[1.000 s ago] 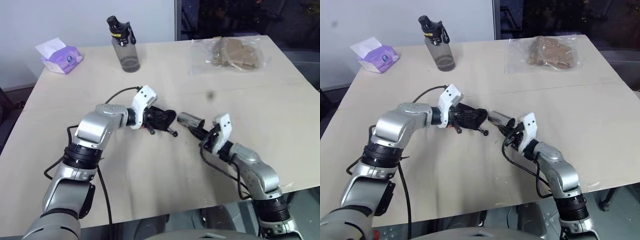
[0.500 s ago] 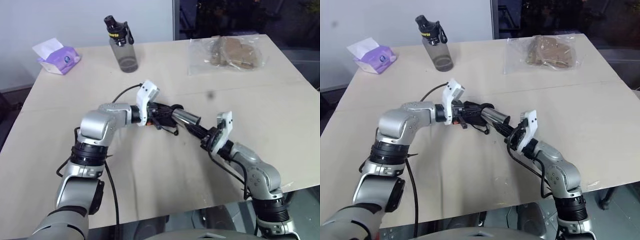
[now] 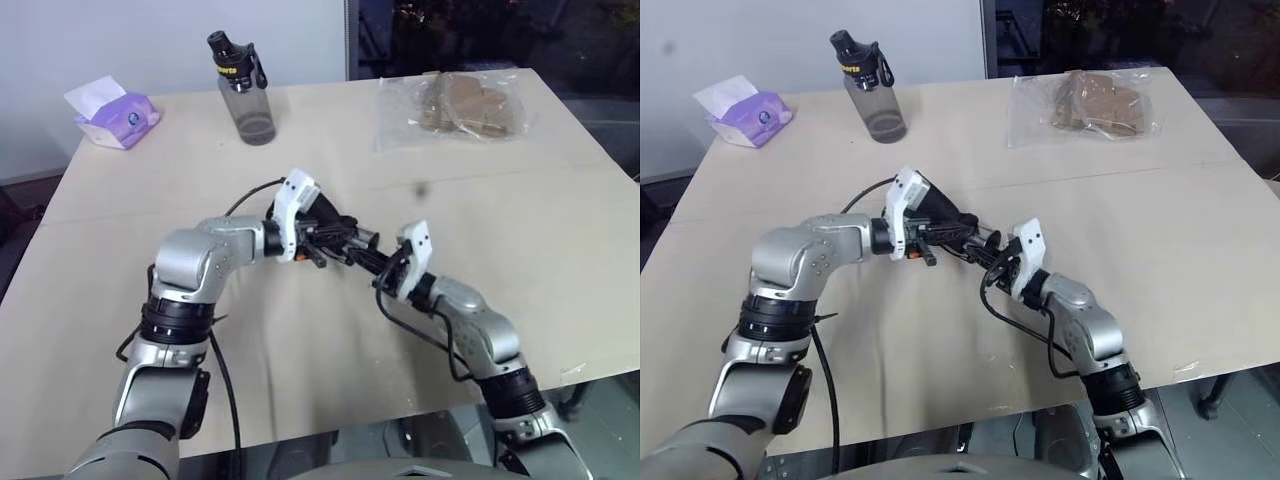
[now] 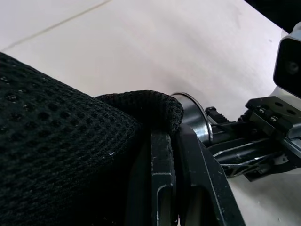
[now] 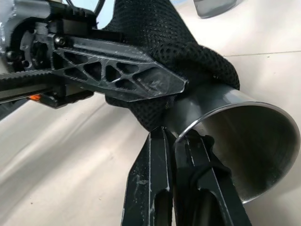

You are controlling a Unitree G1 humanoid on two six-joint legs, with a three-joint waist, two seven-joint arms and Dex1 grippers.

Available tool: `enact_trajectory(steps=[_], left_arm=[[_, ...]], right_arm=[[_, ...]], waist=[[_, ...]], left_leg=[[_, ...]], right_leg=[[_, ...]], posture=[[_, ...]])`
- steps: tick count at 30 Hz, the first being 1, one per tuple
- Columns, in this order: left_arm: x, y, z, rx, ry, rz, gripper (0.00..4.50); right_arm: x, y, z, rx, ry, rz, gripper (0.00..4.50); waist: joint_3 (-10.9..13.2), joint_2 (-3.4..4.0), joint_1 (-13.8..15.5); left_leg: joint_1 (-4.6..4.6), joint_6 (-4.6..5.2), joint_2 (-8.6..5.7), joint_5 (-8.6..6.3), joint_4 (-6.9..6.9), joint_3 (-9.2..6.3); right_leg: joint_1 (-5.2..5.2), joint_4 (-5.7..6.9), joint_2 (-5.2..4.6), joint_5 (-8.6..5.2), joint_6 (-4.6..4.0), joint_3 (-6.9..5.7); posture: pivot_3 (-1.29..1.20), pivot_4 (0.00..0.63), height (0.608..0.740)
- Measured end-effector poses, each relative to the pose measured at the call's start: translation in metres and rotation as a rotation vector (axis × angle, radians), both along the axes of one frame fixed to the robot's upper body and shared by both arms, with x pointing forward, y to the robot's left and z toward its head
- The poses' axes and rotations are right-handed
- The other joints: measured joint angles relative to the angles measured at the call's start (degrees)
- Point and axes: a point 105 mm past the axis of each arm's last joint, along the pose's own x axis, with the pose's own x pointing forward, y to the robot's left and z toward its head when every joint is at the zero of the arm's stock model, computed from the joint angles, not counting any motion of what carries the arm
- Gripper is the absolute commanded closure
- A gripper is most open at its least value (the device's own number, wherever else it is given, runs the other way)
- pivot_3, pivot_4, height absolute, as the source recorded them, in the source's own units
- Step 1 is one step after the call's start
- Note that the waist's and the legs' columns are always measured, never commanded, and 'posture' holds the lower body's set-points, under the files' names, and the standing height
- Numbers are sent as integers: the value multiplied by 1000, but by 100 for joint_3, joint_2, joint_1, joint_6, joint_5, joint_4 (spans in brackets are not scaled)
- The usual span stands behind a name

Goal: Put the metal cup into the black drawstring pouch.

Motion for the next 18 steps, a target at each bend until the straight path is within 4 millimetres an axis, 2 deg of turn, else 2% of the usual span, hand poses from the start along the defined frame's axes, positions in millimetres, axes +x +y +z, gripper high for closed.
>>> enact_trajectory(steps=[5, 7, 8, 12, 15, 18], left_arm=[[1, 2, 1, 0, -32, 3, 4410], [4, 3, 3, -7, -59, 9, 4410], [6, 4, 6, -12, -82, 14, 4410], [7, 1, 17, -60, -89, -6, 4410], [4, -2, 25, -119, -55, -26, 4410], [-1, -7, 32, -173, 8, -59, 4410]], right_arm=[[2, 7, -1, -118, -109, 34, 4500], [1, 8, 3, -12, -56, 32, 4500], [0, 9, 7, 100, 7, 33, 4500], [-2, 4, 15, 250, 85, 75, 4500], [-4, 8, 22, 242, 60, 119, 4500], [-3, 17, 28, 145, -32, 144, 4500]], waist=[[0, 0, 3], [0, 0, 5], [0, 0, 3], [0, 1, 7], [1, 1, -1], [1, 2, -23]], left_leg=[[1, 0, 0, 0, 0, -1], [0, -1, 1, 0, -1, -4], [-1, -1, 1, 0, -2, -4], [-4, 0, -3, -1, -2, -3], [-3, 0, -3, -1, -2, -4], [-3, 0, -3, 0, -2, -1]], right_leg=[[1, 1, 0, 0, 0, -1], [0, 0, 1, 0, 0, -1], [-3, 0, 1, 0, -1, 1], [-3, -3, -3, 1, 0, 3], [-6, 0, -1, 0, 0, 2], [-10, 5, 0, 0, 0, 4]], posture=[[0, 150, 740], [0, 150, 740], [0, 150, 740], [0, 150, 740], [0, 150, 740], [0, 150, 740]])
